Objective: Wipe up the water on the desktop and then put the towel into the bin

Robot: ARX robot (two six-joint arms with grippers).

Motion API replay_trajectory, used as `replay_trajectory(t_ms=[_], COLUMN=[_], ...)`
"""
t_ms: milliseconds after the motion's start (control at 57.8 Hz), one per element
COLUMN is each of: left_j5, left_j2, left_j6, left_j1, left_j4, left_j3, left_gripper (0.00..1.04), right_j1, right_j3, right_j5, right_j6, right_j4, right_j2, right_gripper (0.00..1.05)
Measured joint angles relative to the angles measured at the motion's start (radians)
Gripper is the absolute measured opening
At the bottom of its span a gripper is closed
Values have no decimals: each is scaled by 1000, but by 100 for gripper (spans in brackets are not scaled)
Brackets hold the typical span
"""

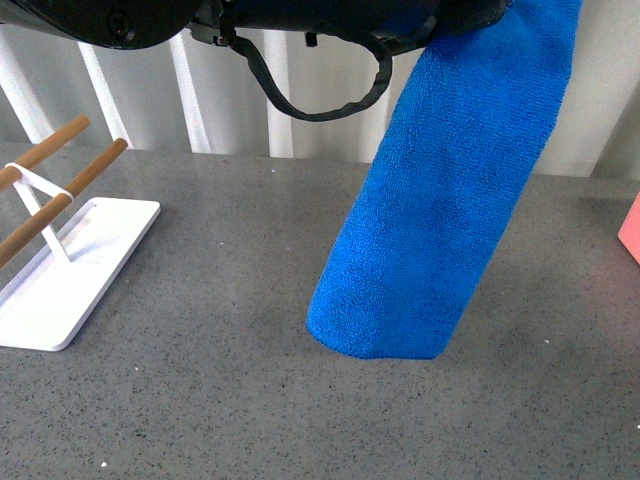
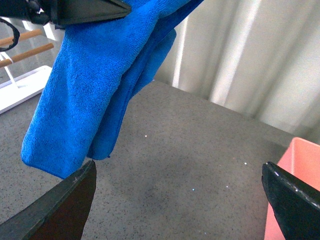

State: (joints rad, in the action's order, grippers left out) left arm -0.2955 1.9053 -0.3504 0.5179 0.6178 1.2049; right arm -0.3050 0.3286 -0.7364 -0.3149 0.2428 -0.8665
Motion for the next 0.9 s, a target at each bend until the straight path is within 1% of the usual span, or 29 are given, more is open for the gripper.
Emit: replay_trajectory(t_ms=[87,208,294,485,900], left_j5=[-3,-8,-9,-11,-10], left_j2=[0,0,0,0,0], left_j6=[-15,-41,-61,-86,-124], left_j1=[-1,0,2,26,62], left_j4=[0,8,11,11,11], left_j3=[0,0,0,6,13], left_gripper=[5,5,5,5,5], right_j1=[56,151,216,314,401], right_j3=[18,51,72,135,262], right_j5=[-8,-26,-32,-28,30], right_j6=[-3,42,78,129,177], right_j4=[159,307,385,459,496], right_j2=[-193,-388,-465,-558,-740], right_gripper=[98,98,98,98,98])
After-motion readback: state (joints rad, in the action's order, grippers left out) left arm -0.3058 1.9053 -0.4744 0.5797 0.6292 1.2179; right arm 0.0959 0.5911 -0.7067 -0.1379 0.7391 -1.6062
